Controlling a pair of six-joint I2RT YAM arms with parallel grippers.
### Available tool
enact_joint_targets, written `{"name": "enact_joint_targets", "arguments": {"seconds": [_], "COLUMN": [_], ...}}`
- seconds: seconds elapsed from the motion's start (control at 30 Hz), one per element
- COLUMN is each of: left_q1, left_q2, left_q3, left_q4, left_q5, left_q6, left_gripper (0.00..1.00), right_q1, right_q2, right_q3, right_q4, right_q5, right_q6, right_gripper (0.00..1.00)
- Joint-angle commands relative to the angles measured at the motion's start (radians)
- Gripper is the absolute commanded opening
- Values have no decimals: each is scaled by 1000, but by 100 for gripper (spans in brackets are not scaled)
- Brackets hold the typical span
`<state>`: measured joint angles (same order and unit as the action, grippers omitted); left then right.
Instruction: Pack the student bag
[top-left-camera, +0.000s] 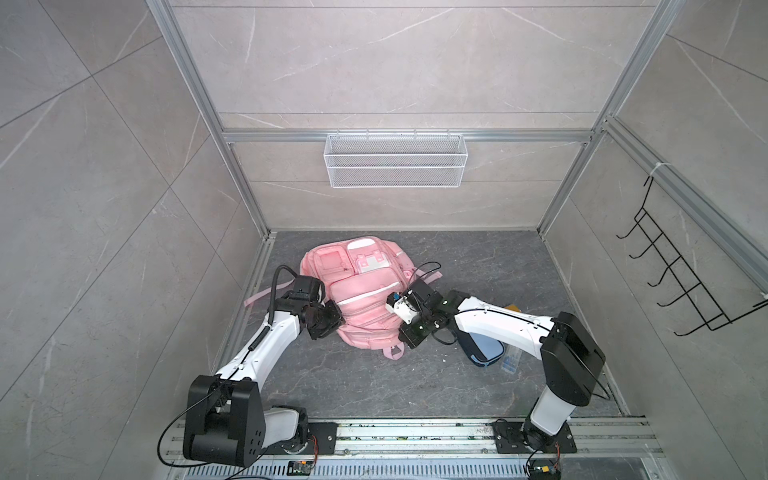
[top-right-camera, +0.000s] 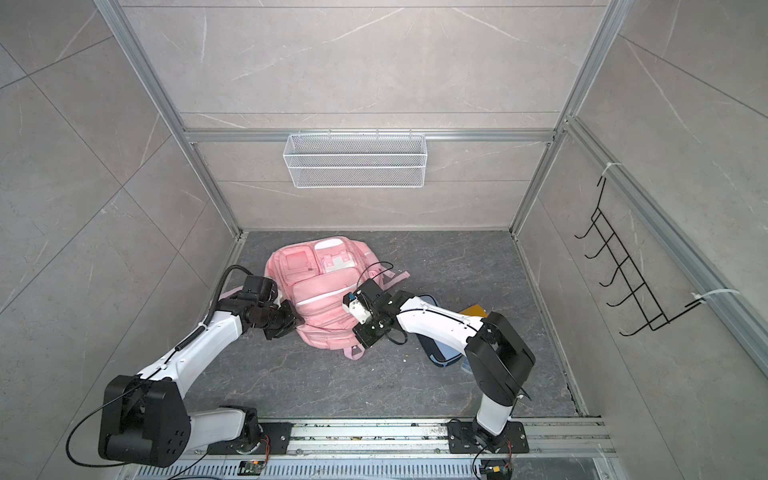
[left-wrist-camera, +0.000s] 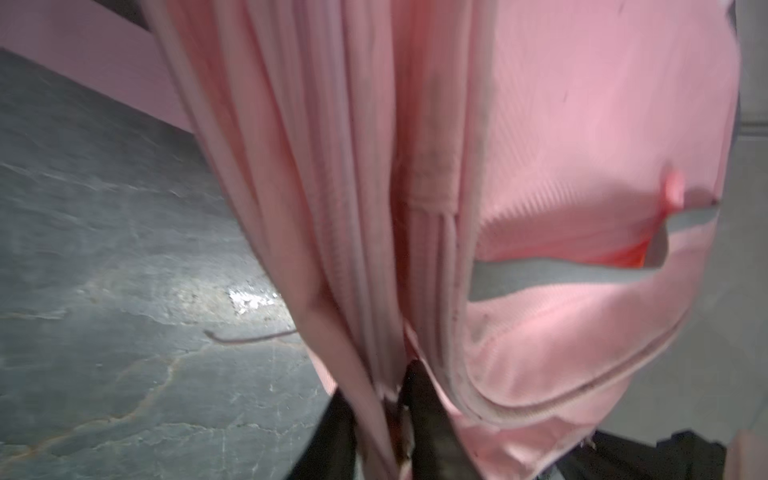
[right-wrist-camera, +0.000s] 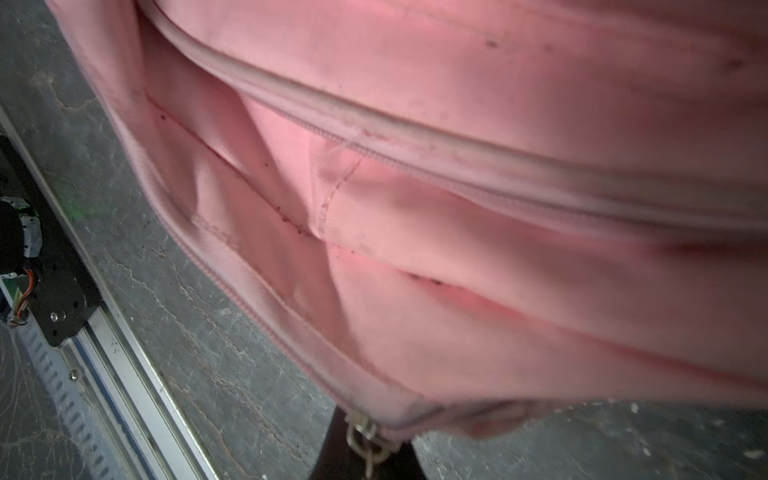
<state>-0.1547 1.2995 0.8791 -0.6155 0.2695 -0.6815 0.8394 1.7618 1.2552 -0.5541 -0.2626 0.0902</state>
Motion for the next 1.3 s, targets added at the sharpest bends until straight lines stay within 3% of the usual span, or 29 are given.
{"name": "enact_joint_targets", "arguments": {"seconds": [0.0, 0.13, 0.37, 0.63, 0.87, 0.97, 1.1, 1.27], "left_q1": [1, -37, -102, -164, -228, -229, -226, -215], "left_q2": [-28, -158, -339, -233, -127, -123, -106, -96], "left_q3": [78, -17, -247, -246, -255, -267, -251, -218], "left_q4": [-34, -70, 99, 233, 313, 336, 322, 273], "left_q5": [-60, 10, 59, 62, 60, 61, 54, 22], "left_q6": [29, -97, -361, -405, -407, -417, -407, -344], "left_gripper": [56, 71, 72, 72, 55, 28, 3, 0], "right_q1": [0, 11, 60, 90, 96, 95, 90, 51], "right_q2": [26, 63, 101, 100, 86, 69, 41, -40], "right_q3": [37, 82, 98, 65, 40, 19, -7, -71], "right_q4": [68, 154, 186, 194, 223, 238, 228, 170], "right_q5": [-77, -116, -159, -211, -198, -175, -118, 19], "right_q6": [75, 122, 87, 68, 95, 117, 131, 141], "right_gripper": [0, 0, 0, 0, 0, 0, 0, 0]}}
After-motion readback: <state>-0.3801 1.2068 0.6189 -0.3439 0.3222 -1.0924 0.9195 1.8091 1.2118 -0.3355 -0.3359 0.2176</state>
